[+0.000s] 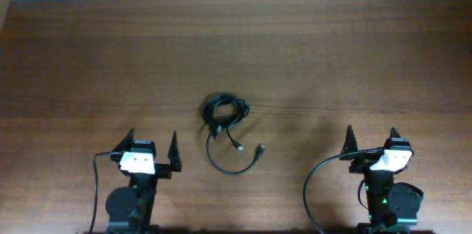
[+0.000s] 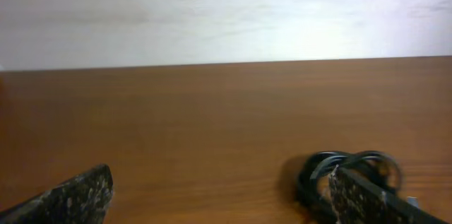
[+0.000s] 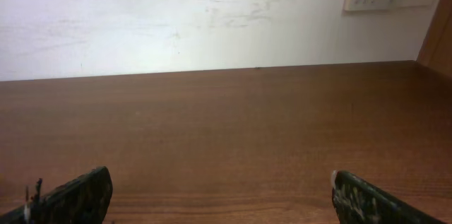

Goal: Untangle cables

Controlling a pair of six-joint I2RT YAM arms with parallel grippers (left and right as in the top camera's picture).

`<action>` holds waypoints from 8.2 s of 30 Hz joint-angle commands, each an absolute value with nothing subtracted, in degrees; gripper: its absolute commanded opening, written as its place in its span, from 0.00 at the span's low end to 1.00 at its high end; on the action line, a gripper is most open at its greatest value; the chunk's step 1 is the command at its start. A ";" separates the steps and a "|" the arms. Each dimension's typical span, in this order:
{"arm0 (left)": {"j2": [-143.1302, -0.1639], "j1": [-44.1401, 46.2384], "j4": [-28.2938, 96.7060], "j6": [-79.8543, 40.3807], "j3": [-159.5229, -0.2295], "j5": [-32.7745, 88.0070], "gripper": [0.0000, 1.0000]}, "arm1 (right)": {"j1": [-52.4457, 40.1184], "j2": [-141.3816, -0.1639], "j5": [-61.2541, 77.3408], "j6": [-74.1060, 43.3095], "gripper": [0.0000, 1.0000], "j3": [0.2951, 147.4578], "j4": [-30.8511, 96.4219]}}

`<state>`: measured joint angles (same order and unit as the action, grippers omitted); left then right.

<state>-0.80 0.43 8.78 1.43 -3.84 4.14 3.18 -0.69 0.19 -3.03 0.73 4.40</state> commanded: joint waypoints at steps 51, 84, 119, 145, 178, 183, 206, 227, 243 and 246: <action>-76.07 1.78 42.89 -9.50 -55.99 29.36 1.00 | 3.51 -0.58 -0.30 -3.22 0.99 0.32 4.58; -99.96 19.18 30.76 -39.75 -56.23 5.32 0.00 | 3.51 -0.58 -0.27 -3.20 0.98 0.32 4.58; -69.54 28.51 50.65 -10.83 -51.51 14.13 0.00 | 3.51 -0.58 -0.30 -3.22 0.98 0.32 4.58; -69.65 29.58 44.18 -21.65 -48.56 14.15 0.00 | 3.51 -0.58 -0.30 -3.20 0.98 0.32 4.58; -69.63 28.27 35.31 -3.20 -48.58 25.21 0.00 | 3.40 -17.32 47.59 -45.32 0.73 15.07 -1.91; -69.63 25.02 35.20 -10.41 -48.58 21.08 0.00 | 2.66 -39.68 47.94 -30.24 0.73 36.32 22.65; -69.63 19.70 35.46 -27.33 -48.58 26.13 0.00 | -43.51 -67.59 8.82 -18.70 0.04 52.47 31.42; -69.63 19.70 33.76 -31.14 -48.58 12.19 0.00 | -43.48 -44.01 28.36 -23.49 0.10 52.40 34.74; -69.97 19.70 25.93 -8.86 -48.58 1.69 0.75 | -43.42 -56.18 19.70 -32.16 0.47 52.42 37.19; -71.94 19.70 19.81 -6.61 -48.58 5.52 0.68 | -43.42 -55.68 14.39 -35.57 0.48 52.42 40.14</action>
<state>-70.13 19.75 23.53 -12.78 -48.36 3.77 -43.13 -56.42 20.84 -31.68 52.29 39.16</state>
